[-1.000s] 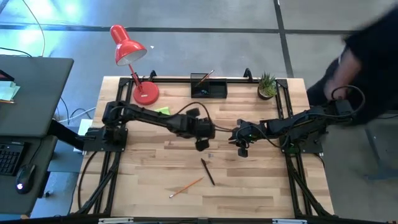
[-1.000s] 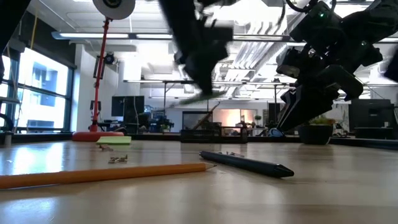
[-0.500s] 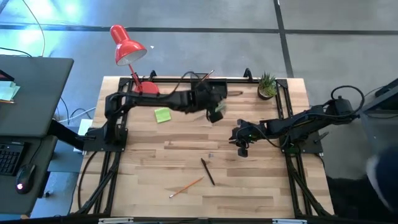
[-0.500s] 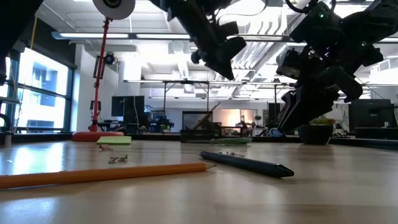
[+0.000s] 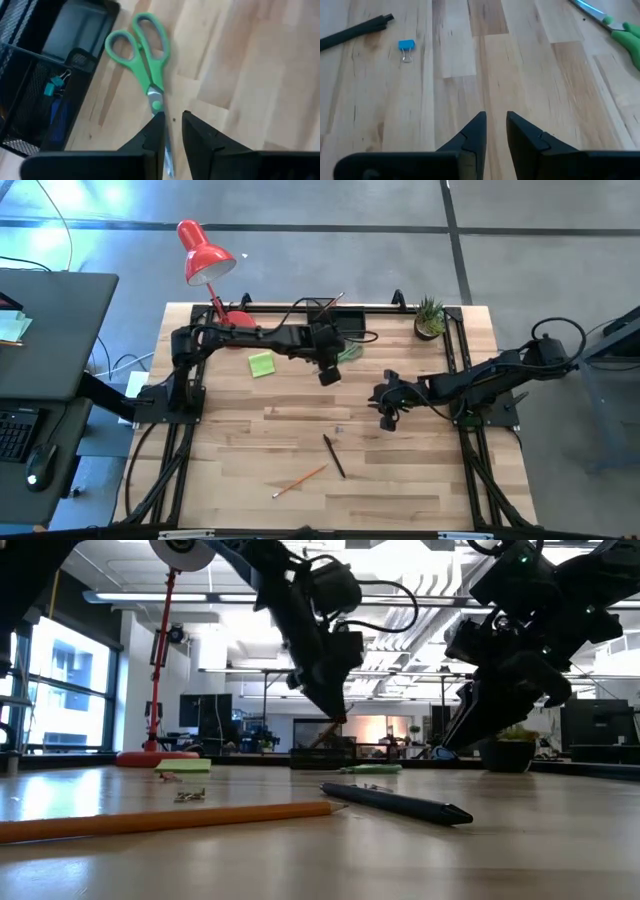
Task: Pick and place office supplies into organizer
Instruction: Put the green scissor into the desk organizer
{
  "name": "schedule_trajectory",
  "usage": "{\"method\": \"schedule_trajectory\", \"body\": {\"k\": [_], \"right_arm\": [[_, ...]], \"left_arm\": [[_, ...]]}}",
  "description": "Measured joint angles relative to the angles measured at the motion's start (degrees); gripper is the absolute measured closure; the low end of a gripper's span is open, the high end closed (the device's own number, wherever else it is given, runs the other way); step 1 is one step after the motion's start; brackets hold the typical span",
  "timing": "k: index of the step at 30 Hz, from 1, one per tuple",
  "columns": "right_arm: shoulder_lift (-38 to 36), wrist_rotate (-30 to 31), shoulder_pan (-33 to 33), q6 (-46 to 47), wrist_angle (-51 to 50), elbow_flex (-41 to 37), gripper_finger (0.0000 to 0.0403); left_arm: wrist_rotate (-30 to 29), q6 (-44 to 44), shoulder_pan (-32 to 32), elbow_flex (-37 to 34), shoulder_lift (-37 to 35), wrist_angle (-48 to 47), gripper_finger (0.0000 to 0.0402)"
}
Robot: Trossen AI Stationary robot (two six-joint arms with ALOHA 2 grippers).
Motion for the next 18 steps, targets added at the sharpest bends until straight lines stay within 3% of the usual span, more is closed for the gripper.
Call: {"method": "schedule_trajectory", "body": {"k": [12, 18], "right_arm": [[0.04, -0.42, -0.01, -1.32, 3.11, 0.0, 0.0336], [0.04, -0.4, -0.21, -2.71, 3.62, 0.0, 0.0336]], "left_arm": [[0.56, 0.15, 4.31, -1.97, 4.89, 7.48, 0.018], [4.19, 1.62, 5.03, -1.84, 6.14, 18.42, 0.0144]]}}
